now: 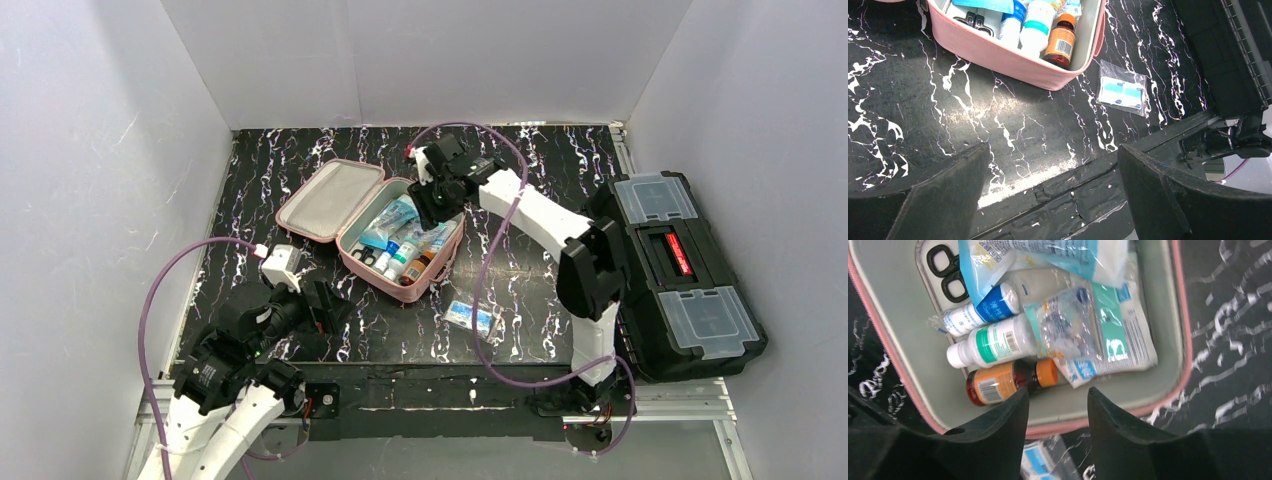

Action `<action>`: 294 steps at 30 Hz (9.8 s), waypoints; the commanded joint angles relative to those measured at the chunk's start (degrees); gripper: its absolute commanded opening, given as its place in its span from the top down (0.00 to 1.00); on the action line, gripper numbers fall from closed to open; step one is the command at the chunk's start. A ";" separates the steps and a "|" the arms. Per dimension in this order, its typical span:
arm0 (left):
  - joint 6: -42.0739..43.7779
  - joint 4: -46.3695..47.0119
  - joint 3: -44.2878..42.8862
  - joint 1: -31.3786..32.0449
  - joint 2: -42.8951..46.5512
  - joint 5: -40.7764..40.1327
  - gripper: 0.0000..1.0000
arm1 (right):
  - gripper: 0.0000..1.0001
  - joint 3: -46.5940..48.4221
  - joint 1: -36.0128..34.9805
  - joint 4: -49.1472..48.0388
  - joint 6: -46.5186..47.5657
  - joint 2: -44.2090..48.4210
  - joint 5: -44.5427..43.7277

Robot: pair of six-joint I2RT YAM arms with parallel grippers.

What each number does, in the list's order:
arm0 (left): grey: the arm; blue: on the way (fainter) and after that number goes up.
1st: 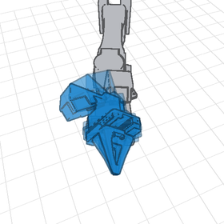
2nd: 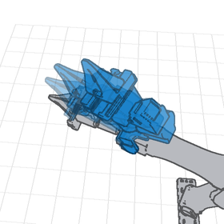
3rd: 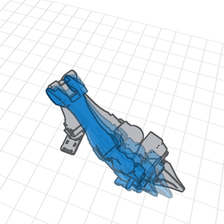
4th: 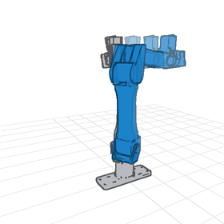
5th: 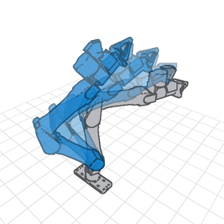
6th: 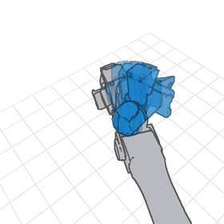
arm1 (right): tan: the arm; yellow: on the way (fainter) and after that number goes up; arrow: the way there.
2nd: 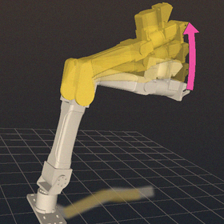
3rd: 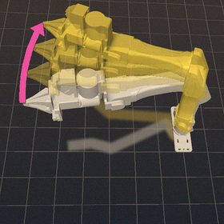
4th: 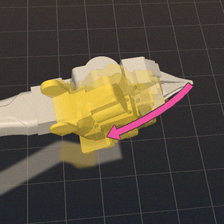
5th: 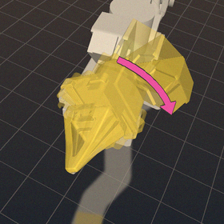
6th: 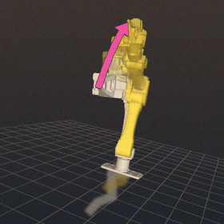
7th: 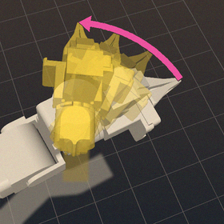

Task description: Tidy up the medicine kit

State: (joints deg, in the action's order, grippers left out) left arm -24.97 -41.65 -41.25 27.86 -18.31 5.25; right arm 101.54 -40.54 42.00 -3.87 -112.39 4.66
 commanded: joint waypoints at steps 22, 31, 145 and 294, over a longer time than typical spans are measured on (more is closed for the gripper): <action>-0.15 -0.97 -0.44 -0.35 -0.67 -2.16 0.00 | 0.37 -26.52 -7.34 -16.74 -42.40 15.68 -15.30; -0.12 -0.92 -0.50 -0.35 -0.39 -1.29 0.00 | 0.36 -25.96 -7.36 -14.67 -46.31 13.62 -16.71; -0.58 -1.26 -0.57 -0.32 -3.10 -1.83 0.01 | 0.28 -53.62 -5.62 -46.34 -67.04 27.72 -16.41; -0.34 -0.67 -0.40 -0.35 -4.62 0.19 0.01 | 0.99 -72.72 0.03 -19.44 -43.84 49.22 -10.31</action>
State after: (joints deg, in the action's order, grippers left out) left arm -25.58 -42.35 -41.25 27.86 -22.18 4.98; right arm 29.05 -40.25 16.61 -48.02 -67.85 -2.64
